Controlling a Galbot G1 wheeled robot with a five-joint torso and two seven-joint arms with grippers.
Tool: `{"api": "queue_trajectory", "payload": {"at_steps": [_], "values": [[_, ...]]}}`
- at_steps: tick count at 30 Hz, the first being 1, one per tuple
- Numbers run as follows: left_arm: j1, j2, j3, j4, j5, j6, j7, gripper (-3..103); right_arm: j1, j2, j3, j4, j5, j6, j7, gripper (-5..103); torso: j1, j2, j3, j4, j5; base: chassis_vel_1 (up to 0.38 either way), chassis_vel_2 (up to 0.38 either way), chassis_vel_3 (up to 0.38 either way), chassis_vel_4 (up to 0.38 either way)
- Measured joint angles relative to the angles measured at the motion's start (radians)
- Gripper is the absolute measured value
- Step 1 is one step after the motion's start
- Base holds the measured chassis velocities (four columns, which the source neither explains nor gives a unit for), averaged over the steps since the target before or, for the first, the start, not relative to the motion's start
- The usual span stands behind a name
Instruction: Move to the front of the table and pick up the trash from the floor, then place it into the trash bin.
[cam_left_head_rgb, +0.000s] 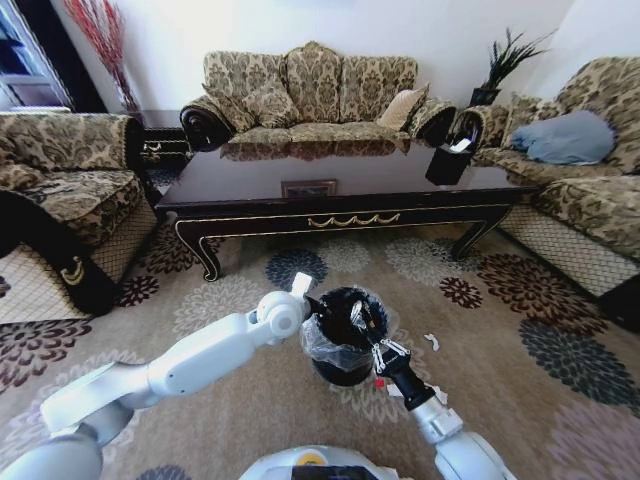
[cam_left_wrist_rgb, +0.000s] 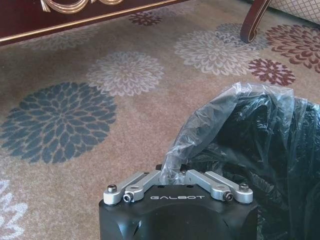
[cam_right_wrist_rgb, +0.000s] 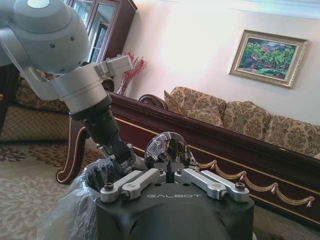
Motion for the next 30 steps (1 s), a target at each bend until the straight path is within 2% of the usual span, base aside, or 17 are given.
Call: {"api": "queue_trajectory", "payload": {"at_steps": [1,2,3,5,8,10,11,14,17,20,23,26,27,30], "values": [[0.0,-0.001,0.002,0.0,0.0,0.0,0.0,3,-0.001,-0.001,0.003,-0.001,0.0,0.0,0.0,-1,0.0,0.0,0.0,0.0,0.0,0.0,0.0,0.0,0.0],[0.0,-0.001,0.003,0.0,0.001,0.0,0.0,3,-0.002,-0.001,0.004,-0.001,0.0,0.0,-0.001,4,0.0,0.0,0.0,0.0,-0.0001,0.0,0.0,0.0,0.0],[0.0,-0.001,0.003,0.0,0.001,0.0,0.0,3,-0.002,-0.001,0.004,-0.001,0.0,0.0,-0.001,4,0.0,0.0,0.0,0.0,-0.0001,0.0,0.0,0.0,0.0],[0.004,-0.001,0.003,0.0,0.003,0.0,0.0,3,-0.009,0.0,0.004,-0.001,0.0,0.0,-0.004,15,0.0,0.0,0.0,0.0,0.0,0.0,0.0,0.0,0.0],[0.006,-0.001,0.003,0.0,0.007,0.0,0.001,3,-0.014,0.005,0.004,-0.001,0.0,0.0,-0.004,20,0.0,0.0,0.0,-0.0001,-0.0002,0.0,0.0,0.0,0.0],[0.006,0.001,0.0,-0.001,0.012,0.0,0.002,3,-0.017,0.013,0.003,-0.002,-0.004,0.0,-0.004,31,0.0,0.0,0.0,0.0,-0.0001,0.0,0.0,0.0,0.0],[0.006,0.001,0.0,-0.001,0.012,0.0,0.002,3,-0.017,0.013,0.003,-0.002,-0.004,0.0,-0.004,31,0.0,0.0,0.0,0.0,-0.0001,0.0,0.0,0.0,0.0],[0.007,0.003,-0.007,-0.002,0.013,0.0,0.003,3,-0.026,0.025,0.004,0.002,-0.008,0.0,-0.002,47,0.0,0.0,0.0,-0.0002,-0.0002,0.0,0.0,0.0,0.0],[0.01,0.007,-0.009,-0.005,0.014,0.0,0.003,3,-0.029,0.027,0.004,0.006,-0.008,-0.001,-0.001,52,0.0,0.0,0.0,-0.0002,-0.0002,0.0,0.0,0.0,0.0],[0.019,0.008,-0.026,-0.004,0.016,0.0,0.005,3,-0.031,0.03,0.009,0.01,-0.009,-0.001,0.002,69,0.0,0.0,0.0,0.0,-0.0001,0.0,0.0,0.0,0.0],[0.02,0.009,-0.037,-0.001,0.016,0.0,0.005,3,-0.034,0.035,0.014,0.018,-0.008,-0.005,0.006,74,0.0,0.0,0.0,0.0,-0.0003,0.0,0.0,0.0,0.0],[0.019,0.015,-0.048,0.003,0.015,0.0,0.006,3,-0.039,0.048,0.018,0.032,-0.003,-0.012,0.011,90,0.0,0.0,0.0,-0.0001,-0.0002,0.0,0.0,0.0,0.0],[0.019,0.015,-0.048,0.003,0.015,0.0,0.006,3,-0.039,0.048,0.018,0.032,-0.003,-0.012,0.011,90,0.0,0.0,0.0,-0.0001,-0.0002,0.0,0.0,0.0,0.0],[0.027,0.022,-0.058,0.004,0.015,0.0,0.008,3,-0.032,0.051,0.031,0.031,0.015,-0.02,0.012,100,0.0,0.0,0.0,-0.0003,-0.0002,0.0,0.0,0.0,0.0]]}}
